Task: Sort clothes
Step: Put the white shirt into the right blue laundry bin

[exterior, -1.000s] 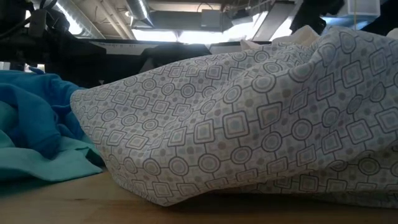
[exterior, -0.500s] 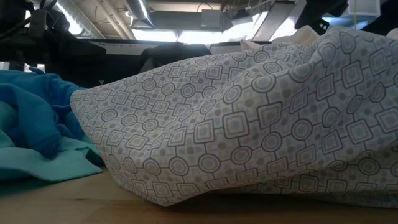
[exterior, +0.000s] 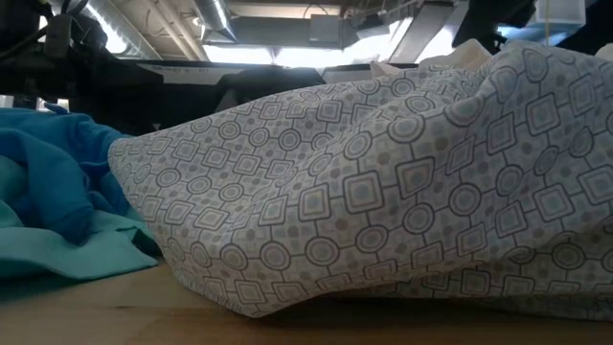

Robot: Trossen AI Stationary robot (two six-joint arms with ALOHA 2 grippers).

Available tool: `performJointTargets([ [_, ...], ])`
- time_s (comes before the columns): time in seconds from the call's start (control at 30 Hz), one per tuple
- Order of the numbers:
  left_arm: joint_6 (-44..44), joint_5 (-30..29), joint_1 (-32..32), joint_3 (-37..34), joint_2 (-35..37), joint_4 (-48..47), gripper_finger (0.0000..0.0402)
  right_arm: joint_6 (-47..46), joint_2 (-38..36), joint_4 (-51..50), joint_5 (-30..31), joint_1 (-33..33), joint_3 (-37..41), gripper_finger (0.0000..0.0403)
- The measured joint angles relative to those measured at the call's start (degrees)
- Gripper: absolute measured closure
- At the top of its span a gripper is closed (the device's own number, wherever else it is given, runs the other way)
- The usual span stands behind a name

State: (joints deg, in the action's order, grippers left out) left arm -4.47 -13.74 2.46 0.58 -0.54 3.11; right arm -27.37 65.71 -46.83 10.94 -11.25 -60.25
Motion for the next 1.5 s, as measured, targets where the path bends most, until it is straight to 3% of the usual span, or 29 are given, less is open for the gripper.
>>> performJointTargets([
  [0.43, 0.00, 0.00, 0.02, 0.01, 0.02, -0.52, 0.0276, 0.50, 9.78, -4.90, -0.03, 0.00, 0.02, 0.0040],
  [1.3, -0.12, 0.00, 0.02, 0.02, 0.02, -0.61, 0.0276, 6.25, 23.90, -4.04, -1.02, 0.00, 0.02, 0.0040],
  [1.5, -0.24, 0.00, 0.00, 0.02, 0.01, -0.61, 0.0276, 6.26, 24.18, -4.04, -1.54, 0.01, 0.02, 0.0088],
])
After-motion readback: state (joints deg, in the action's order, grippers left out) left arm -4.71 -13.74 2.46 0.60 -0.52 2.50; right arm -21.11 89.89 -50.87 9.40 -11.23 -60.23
